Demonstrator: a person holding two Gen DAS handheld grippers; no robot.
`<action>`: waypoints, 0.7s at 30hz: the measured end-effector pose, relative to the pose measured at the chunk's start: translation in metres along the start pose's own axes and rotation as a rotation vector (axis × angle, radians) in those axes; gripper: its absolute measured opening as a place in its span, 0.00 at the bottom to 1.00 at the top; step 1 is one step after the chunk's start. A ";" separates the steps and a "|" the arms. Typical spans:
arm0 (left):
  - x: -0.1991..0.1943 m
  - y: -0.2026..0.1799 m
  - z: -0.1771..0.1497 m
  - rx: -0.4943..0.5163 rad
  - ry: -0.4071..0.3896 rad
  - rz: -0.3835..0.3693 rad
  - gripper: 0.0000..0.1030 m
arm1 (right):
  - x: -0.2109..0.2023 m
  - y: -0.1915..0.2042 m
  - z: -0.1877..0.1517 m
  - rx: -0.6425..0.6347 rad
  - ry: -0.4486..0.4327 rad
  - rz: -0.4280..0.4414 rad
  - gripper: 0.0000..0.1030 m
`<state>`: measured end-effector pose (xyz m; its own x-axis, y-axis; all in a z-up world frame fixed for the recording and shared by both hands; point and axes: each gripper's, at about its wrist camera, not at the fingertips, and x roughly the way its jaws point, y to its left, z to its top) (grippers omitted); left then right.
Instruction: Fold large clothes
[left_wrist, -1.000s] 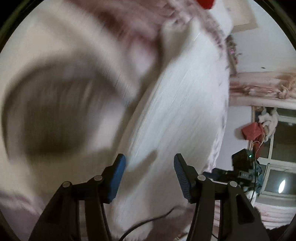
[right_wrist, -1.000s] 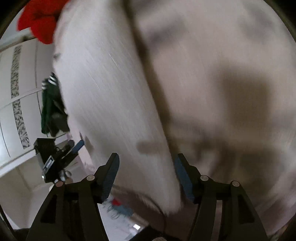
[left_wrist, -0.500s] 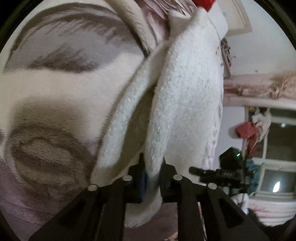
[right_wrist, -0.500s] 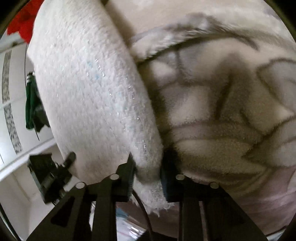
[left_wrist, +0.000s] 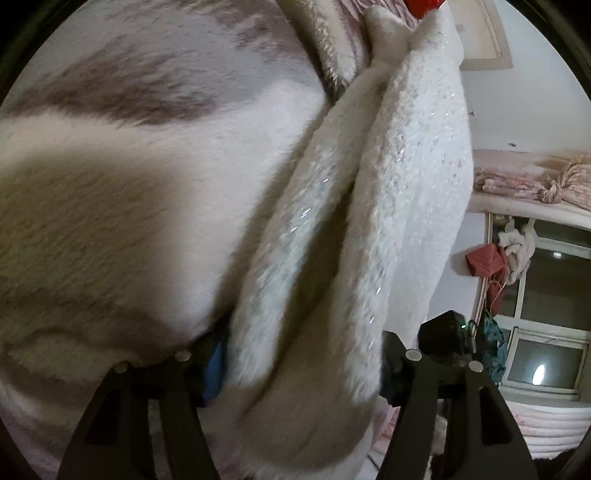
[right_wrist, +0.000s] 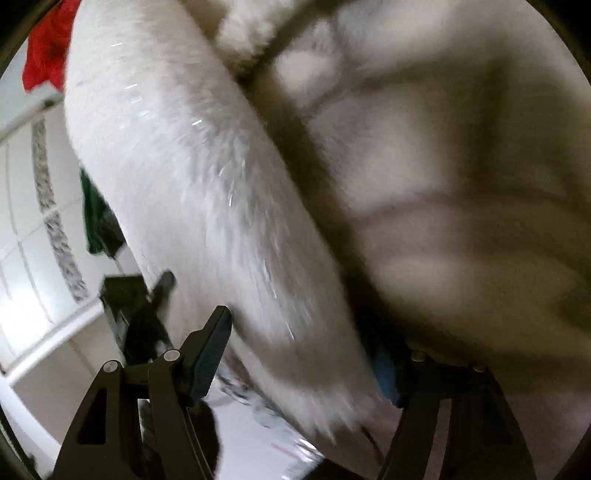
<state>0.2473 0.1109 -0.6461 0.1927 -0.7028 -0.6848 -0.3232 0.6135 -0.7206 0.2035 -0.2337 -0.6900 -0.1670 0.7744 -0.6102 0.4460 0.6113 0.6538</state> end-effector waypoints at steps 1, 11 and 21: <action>-0.002 -0.002 -0.002 0.001 -0.023 -0.005 0.49 | 0.002 0.002 0.002 0.008 -0.025 0.000 0.67; -0.040 -0.028 -0.072 -0.010 -0.054 -0.054 0.12 | -0.017 0.029 -0.072 0.025 -0.044 0.031 0.19; -0.035 0.033 -0.156 -0.210 0.118 -0.044 0.22 | 0.007 -0.024 -0.159 0.111 0.141 -0.072 0.37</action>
<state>0.0853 0.0993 -0.6295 0.1057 -0.7718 -0.6271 -0.5049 0.5016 -0.7025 0.0524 -0.2166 -0.6389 -0.3200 0.7490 -0.5802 0.5212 0.6505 0.5524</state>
